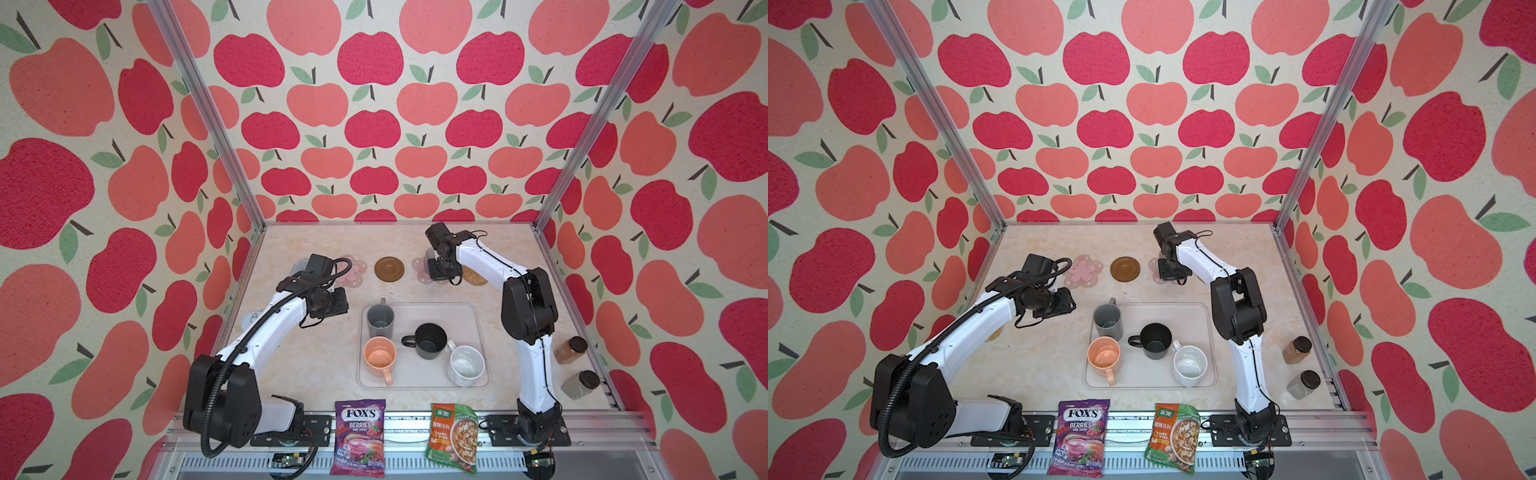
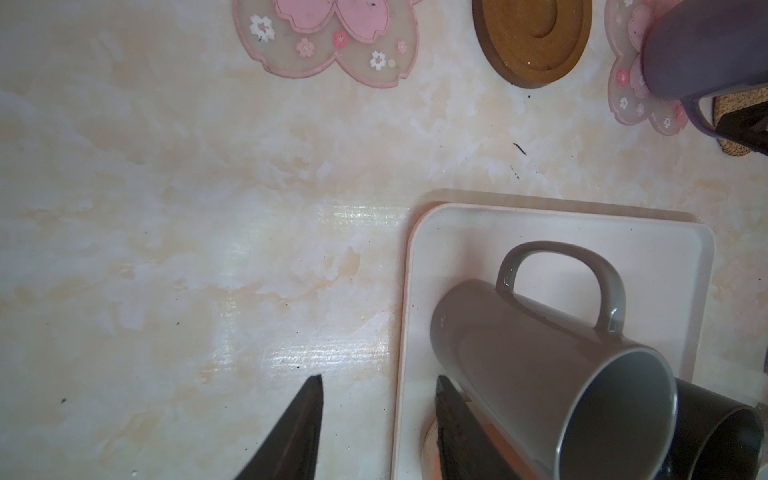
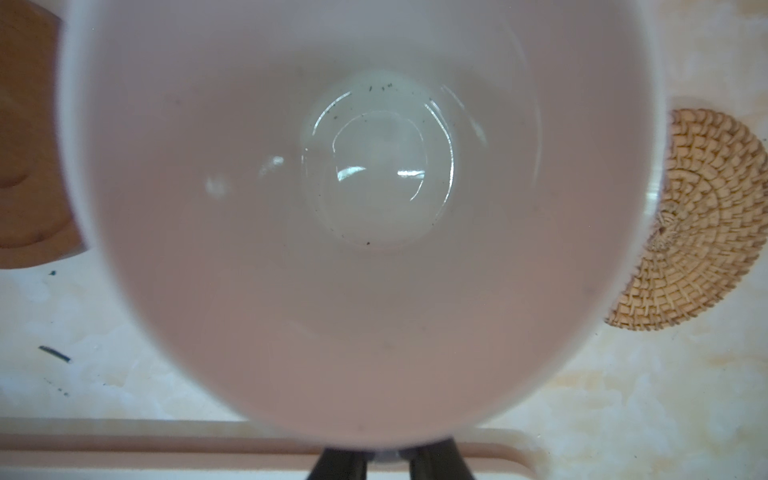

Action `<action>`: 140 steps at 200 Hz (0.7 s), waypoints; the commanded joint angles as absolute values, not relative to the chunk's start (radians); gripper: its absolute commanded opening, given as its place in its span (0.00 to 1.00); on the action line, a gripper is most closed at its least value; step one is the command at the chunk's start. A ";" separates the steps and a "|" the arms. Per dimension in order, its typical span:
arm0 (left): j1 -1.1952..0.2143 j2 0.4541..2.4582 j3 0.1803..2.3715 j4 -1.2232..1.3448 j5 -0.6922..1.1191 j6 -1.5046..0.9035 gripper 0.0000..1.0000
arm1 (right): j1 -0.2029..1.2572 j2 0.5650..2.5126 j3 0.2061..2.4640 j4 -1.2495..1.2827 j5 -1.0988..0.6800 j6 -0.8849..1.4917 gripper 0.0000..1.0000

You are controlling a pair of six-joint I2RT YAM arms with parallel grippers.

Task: Place cups on coasters
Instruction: Place the cup on the coaster.

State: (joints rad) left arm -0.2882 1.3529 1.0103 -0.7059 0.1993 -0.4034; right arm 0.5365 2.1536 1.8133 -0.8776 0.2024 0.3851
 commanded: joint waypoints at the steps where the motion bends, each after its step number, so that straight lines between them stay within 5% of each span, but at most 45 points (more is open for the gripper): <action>1: -0.281 1.329 0.990 -0.723 0.207 -0.417 0.47 | 0.541 2.157 1.821 -0.836 0.193 0.429 0.00; 102: -0.281 1.387 1.011 -0.715 0.227 -0.413 0.47 | 0.544 2.162 1.804 -0.876 0.178 0.460 0.00; 140: -0.281 1.411 1.018 -0.709 0.231 -0.417 0.47 | 0.544 2.161 1.802 -0.898 0.183 0.460 0.08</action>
